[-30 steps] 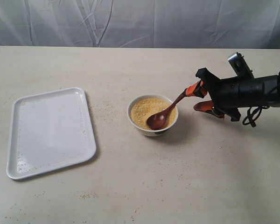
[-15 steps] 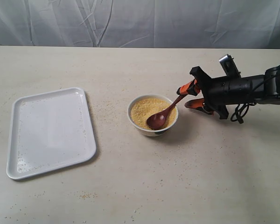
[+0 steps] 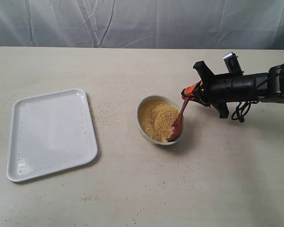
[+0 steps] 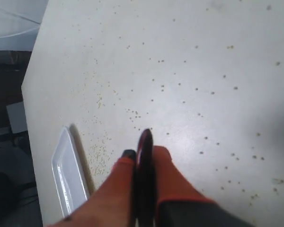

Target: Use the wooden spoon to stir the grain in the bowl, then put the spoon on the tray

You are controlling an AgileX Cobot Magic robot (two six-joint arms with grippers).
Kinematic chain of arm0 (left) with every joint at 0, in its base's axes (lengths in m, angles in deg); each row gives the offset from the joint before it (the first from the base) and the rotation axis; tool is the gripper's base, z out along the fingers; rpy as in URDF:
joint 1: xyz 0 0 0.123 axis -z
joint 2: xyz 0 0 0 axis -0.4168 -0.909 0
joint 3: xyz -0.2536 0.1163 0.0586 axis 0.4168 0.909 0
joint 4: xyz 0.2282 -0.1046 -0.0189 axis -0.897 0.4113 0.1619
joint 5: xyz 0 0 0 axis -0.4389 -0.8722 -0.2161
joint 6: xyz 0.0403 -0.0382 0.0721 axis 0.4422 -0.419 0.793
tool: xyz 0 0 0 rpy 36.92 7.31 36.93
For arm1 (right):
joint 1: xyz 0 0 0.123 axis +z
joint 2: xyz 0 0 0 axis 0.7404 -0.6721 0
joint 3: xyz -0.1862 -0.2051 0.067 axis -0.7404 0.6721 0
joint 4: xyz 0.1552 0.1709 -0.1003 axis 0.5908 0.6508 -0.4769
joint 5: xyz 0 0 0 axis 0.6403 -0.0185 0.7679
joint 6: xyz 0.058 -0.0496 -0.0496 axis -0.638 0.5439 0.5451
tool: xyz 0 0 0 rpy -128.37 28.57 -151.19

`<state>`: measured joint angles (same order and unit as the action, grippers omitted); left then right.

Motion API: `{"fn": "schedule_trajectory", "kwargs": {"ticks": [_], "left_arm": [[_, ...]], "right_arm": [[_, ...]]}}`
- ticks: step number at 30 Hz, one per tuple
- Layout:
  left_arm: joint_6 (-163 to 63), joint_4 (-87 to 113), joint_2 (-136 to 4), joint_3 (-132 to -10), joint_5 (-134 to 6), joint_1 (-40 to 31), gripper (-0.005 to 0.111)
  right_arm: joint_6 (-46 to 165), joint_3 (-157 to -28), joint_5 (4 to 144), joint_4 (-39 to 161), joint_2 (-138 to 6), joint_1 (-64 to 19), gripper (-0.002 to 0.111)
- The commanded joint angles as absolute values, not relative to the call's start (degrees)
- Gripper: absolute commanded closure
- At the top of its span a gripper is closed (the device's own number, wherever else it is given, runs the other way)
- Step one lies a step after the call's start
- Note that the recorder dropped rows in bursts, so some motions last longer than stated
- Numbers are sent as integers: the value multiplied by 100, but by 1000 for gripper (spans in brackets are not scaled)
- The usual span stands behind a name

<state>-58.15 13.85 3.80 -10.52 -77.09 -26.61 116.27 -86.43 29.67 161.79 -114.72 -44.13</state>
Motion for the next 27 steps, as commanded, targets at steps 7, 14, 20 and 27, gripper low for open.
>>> {"fn": "schedule_trajectory", "kwargs": {"ticks": [7,14,20,27], "left_arm": [[-5823,1382,408,-1023,-7629,-2682,107],[-5823,1382,408,-1023,-7629,-2682,107],[-5823,1382,408,-1023,-7629,-2682,107],[-5823,1382,408,-1023,-7629,-2682,107]], "right_arm": [[11095,-8626,3193,16083,-11091,-4430,108],[10837,-8626,3339,16083,-10719,-4430,108],[11568,-8626,3680,16083,-10150,-4404,109],[13364,-8693,4368,16083,-9327,-3754,109]]}}
